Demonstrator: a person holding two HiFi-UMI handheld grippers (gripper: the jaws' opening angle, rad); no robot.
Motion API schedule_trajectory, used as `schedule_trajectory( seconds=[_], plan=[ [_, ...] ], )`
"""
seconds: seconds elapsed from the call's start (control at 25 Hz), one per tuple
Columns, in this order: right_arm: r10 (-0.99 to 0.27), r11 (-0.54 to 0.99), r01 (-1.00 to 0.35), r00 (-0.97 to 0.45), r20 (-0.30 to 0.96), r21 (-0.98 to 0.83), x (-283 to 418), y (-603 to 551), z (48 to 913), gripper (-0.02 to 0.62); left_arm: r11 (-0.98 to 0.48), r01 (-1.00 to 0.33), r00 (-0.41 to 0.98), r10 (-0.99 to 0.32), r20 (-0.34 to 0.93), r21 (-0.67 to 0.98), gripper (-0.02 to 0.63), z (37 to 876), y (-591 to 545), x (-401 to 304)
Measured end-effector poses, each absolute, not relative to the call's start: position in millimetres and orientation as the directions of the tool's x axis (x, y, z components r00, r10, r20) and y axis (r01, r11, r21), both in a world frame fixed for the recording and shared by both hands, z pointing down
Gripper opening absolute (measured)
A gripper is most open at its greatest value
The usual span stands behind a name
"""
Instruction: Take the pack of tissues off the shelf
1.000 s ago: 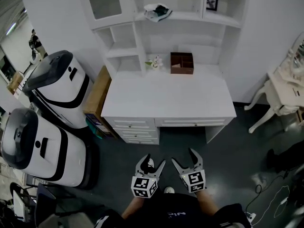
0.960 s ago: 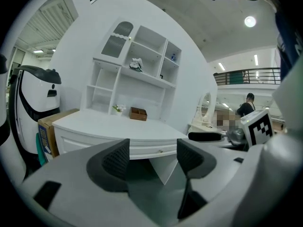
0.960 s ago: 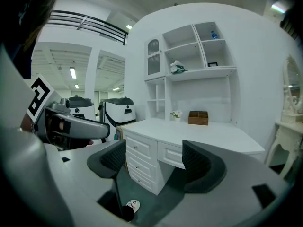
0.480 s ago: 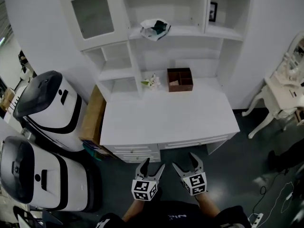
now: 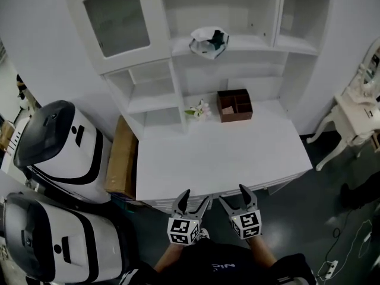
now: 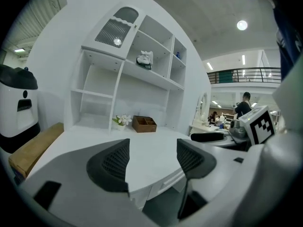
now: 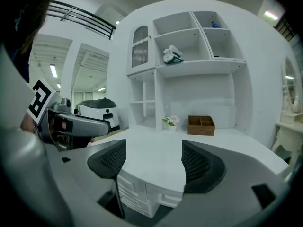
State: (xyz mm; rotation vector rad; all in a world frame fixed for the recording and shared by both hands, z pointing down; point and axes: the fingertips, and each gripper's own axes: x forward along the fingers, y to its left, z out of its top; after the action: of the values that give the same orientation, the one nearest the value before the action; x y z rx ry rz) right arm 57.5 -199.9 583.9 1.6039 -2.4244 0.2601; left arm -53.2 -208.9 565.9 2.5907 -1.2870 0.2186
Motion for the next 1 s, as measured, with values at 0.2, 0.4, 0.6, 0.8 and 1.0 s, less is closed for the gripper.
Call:
schedule_trajectory(
  seconds=[0.2, 0.4, 0.6, 0.8, 1.0],
  plan=[
    [-0.896, 0.364, -0.931, -0.351, 0.272, -0.004, 45.0, -228.2, 576.2, 0.360, -0.606, -0.783, 0.620, -0.746, 0.241, 0.139, 0.311, 564.2, -239.8, -64.3],
    [-0.912, 0.353, -0.934, -0.334, 0.237, 0.043, 40.5, -261.4, 544.9, 0.360, -0.602, -0.788, 0.612, -0.742, 0.275, 0.131, 0.311, 569.0, -264.6, -75.5],
    [-0.935, 0.335, -0.940, -0.324, 0.140, 0.059, 55.3, -301.3, 490.2, 0.360, -0.589, -0.799, 0.598, -0.755, 0.270, 0.123, 0.311, 561.4, -281.9, -77.4],
    [-0.937, 0.339, -0.932, -0.347, -0.041, 0.129, 65.7, -344.4, 395.8, 0.359, -0.548, -0.827, 0.558, -0.781, 0.280, 0.122, 0.305, 558.7, -299.5, -82.0],
    [-0.910, 0.351, -0.908, -0.388, -0.145, 0.228, 67.4, -382.3, 318.3, 0.359, -0.525, -0.840, 0.542, -0.800, 0.257, 0.136, 0.304, 549.0, -316.1, -75.0]
  ],
)
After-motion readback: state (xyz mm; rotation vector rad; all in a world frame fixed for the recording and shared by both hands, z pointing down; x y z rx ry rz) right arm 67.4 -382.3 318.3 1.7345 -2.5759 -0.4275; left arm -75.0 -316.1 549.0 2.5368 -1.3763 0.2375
